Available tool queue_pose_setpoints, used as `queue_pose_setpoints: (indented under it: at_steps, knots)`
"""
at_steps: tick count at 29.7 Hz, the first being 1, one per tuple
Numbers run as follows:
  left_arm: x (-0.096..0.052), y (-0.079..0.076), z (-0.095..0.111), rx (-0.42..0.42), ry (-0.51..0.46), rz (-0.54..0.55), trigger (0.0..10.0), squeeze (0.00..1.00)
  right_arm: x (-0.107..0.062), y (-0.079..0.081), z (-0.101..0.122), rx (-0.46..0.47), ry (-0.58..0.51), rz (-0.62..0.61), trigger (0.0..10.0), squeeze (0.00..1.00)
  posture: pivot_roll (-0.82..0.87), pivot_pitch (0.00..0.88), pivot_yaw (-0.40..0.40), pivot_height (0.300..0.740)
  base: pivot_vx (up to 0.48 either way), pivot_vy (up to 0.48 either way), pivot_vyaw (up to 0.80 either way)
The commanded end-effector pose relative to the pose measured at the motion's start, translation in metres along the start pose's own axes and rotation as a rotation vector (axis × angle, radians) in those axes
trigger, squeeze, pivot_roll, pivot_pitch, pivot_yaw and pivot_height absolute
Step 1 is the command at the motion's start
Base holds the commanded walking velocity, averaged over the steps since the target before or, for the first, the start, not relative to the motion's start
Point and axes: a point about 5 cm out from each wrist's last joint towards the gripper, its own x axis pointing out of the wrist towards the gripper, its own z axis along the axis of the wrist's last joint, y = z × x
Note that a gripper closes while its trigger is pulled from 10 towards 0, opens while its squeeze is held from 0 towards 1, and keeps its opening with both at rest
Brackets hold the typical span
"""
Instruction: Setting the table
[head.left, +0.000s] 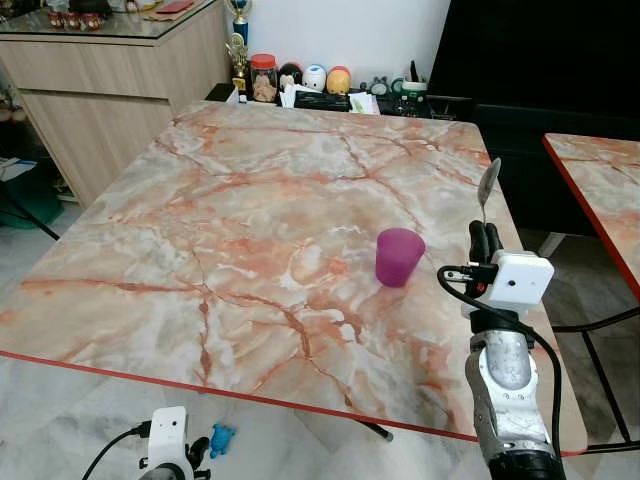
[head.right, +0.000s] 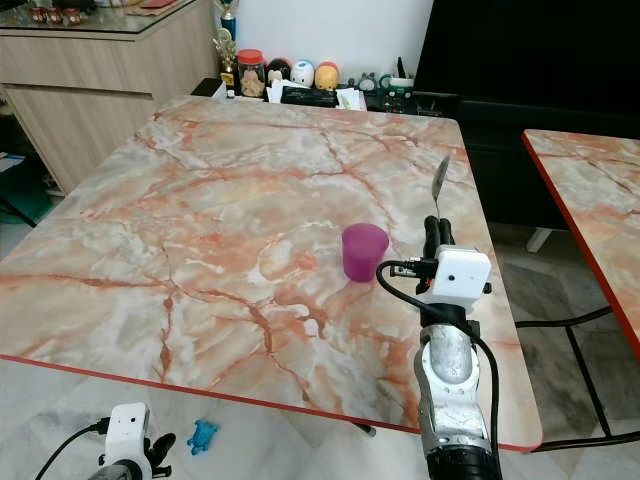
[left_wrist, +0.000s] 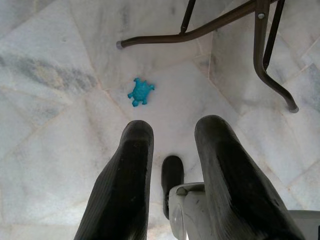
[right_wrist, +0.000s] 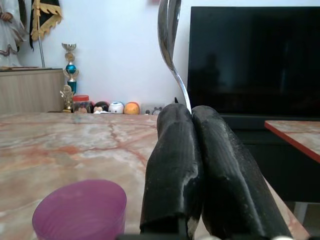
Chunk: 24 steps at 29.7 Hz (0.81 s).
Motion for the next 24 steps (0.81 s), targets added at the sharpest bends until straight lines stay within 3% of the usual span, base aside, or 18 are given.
queue_pose_setpoints:
  at_steps: [1, 13, 24]
  knots:
    - [-0.0002, 0.0001, -0.0016, 0.0, 0.007, 0.007, 10.0, 0.0, 0.0033, -0.0046, 0.0039, -0.003, -0.016, -0.017, 10.0, 0.0, 0.11, 0.0, -0.051, 0.74, 0.0, 0.0, 0.0]
    - [0.0002, -0.0006, -0.0002, 0.002, 0.003, 0.006, 10.0, 0.0, 0.0062, -0.0016, 0.0033, -0.005, -0.01, -0.009, 10.0, 0.0, 0.11, 0.0, -0.044, 0.74, 0.0, -0.162, 0.0]
    - [0.0004, -0.0007, 0.0006, 0.002, -0.001, 0.008, 10.0, 0.0, 0.0083, -0.0002, 0.0032, -0.009, -0.004, 0.0, 10.0, 0.0, 0.11, 0.0, -0.04, 0.74, 0.0, -0.357, 0.0]
